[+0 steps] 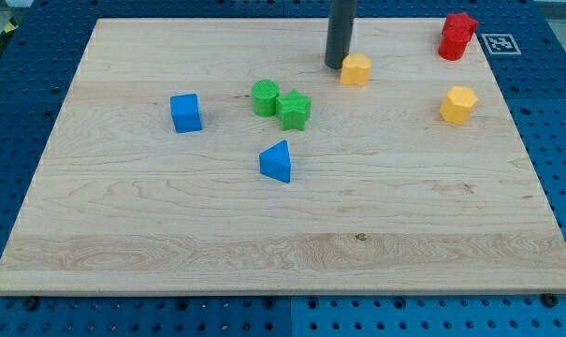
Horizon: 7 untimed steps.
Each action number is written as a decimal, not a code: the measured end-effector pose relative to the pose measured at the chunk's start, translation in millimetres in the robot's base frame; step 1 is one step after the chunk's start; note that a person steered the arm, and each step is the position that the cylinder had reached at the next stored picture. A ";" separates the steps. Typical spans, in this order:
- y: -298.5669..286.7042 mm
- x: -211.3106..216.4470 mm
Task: Slide the yellow heart closer to the yellow hexagon
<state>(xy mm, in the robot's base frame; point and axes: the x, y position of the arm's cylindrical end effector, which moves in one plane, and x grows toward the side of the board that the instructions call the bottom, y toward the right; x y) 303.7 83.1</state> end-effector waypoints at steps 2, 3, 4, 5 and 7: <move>34.8 33.4; 55.7 43.9; 69.4 51.4; 69.7 65.3; 52.7 111.7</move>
